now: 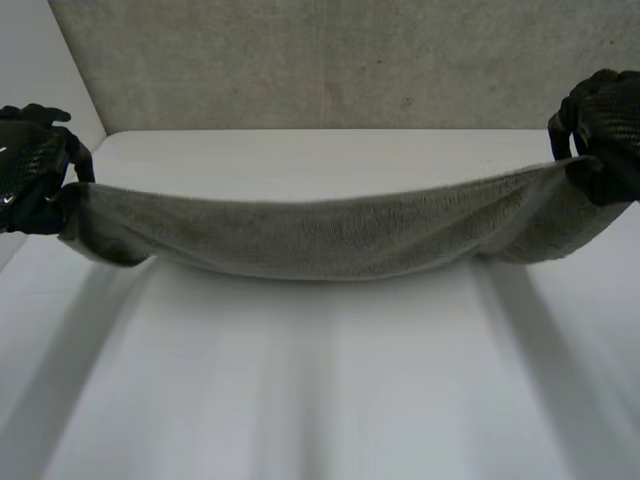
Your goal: Fold the towel.
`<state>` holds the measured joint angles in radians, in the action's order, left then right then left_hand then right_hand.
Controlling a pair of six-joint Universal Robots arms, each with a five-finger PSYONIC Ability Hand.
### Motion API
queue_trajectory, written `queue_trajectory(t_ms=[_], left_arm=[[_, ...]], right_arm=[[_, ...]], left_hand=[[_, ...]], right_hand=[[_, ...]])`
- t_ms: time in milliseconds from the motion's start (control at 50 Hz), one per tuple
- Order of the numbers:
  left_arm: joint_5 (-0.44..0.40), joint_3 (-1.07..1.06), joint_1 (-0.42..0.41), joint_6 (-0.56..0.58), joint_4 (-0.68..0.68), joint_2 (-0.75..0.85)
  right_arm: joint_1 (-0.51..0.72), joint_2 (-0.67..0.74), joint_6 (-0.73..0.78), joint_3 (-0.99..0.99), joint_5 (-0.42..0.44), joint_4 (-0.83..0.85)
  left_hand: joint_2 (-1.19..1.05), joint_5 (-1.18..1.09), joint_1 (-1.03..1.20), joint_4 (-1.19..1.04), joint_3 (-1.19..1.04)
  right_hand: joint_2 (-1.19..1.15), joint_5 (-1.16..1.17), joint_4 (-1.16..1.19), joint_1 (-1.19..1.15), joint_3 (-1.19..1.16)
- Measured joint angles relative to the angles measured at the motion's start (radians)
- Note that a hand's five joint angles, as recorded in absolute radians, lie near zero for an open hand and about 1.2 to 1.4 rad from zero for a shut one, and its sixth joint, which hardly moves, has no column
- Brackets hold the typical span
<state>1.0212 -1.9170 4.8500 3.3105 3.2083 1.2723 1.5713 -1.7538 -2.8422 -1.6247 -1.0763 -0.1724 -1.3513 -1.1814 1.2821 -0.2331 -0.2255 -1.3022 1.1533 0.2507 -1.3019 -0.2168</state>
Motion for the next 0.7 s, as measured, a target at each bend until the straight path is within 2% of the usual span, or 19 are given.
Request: queue_trajectory(t_ms=[100, 180, 400, 500, 620, 700], left_arm=[[0.0, 0.008, 0.005, 0.004, 0.008, 0.045], [0.003, 0.033, -0.005, 0.01, 0.023, 0.139], [0.035, 0.3, -0.109, 0.019, 0.052, 0.609], [0.104, 0.463, -0.15, 0.068, 0.042, 0.81], [0.182, 0.598, -0.203, 0.159, 0.039, 0.95], [0.202, 0.658, -0.226, 0.202, 0.045, 1.014]], right_arm=[[0.0, 0.038, 0.011, 0.029, 0.005, 0.016], [0.012, 0.144, 0.046, 0.059, 0.005, 0.054], [0.114, 0.521, 0.204, 0.239, -0.049, 0.12], [0.147, 0.666, 0.234, 0.319, -0.095, 0.172], [0.154, 0.792, 0.235, 0.368, -0.131, 0.265], [0.154, 0.864, 0.234, 0.395, -0.148, 0.312]], left_hand=[[0.0, 0.0, 0.0, 0.0, 0.0], [0.0, 0.0, 0.0, 0.0, 0.0], [-0.002, 0.0, 0.0, 0.0, 0.0], [-0.002, -0.001, 0.0, 0.0, 0.0], [-0.002, -0.001, 0.0, 0.0, 0.0], [-0.002, 0.0, 0.0, 0.0, 0.0]], right_hand=[[0.0, 0.0, 0.0, 0.0, 0.0], [0.0, 0.0, 0.0, 0.0, 0.0], [-0.006, 0.0, 0.0, 0.0, 0.0], [-0.006, 0.0, 0.0, 0.0, 0.0], [-0.007, 0.0, 0.0, 0.0, 0.0], [-0.007, 0.0, 0.0, 0.0, 0.0]])
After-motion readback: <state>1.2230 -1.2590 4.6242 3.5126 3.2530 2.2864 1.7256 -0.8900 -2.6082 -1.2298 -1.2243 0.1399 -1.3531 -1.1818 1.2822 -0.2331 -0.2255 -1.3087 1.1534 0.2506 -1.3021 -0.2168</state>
